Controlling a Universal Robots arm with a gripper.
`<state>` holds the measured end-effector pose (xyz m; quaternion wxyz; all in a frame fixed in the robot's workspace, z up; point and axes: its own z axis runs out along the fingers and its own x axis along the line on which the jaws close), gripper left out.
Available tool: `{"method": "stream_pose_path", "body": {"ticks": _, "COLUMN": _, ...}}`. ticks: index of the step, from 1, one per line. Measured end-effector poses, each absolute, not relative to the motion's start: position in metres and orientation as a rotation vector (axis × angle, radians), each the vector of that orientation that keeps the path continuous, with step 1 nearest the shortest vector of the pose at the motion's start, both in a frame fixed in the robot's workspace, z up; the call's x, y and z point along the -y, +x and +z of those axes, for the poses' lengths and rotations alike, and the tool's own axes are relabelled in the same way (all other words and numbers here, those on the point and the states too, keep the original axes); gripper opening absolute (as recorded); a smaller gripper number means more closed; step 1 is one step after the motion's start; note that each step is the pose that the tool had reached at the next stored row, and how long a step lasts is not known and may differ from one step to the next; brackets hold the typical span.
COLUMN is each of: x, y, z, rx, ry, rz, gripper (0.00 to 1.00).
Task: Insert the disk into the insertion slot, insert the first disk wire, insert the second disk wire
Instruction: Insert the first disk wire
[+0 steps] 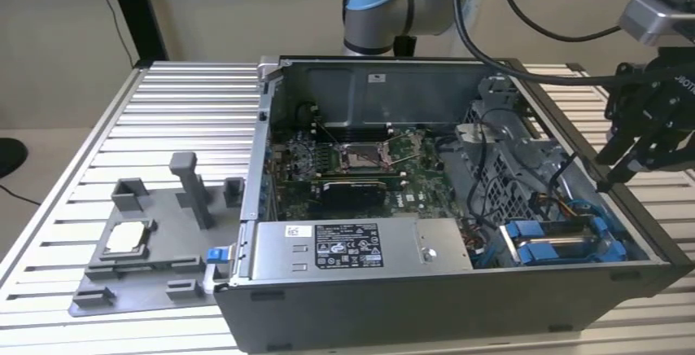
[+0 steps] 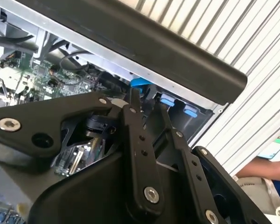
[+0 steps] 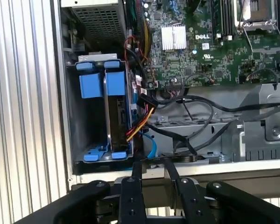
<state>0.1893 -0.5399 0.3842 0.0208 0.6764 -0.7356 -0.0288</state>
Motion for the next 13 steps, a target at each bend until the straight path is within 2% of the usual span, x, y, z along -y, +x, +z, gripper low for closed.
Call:
{"method": "stream_pose_path", "body": {"ticks": 2, "x": 0.5402, "y": 0.1916, "z": 0.384, "rx": 2.268, "ry": 2.085, "rz": -0.111, "gripper": 1.0}}
{"method": "stream_pose_path", "body": {"ticks": 13, "x": 0.5464, "y": 0.199, "z": 0.3823, "rx": 2.268, "ry": 2.085, "rz": -0.111, "gripper": 1.0}}
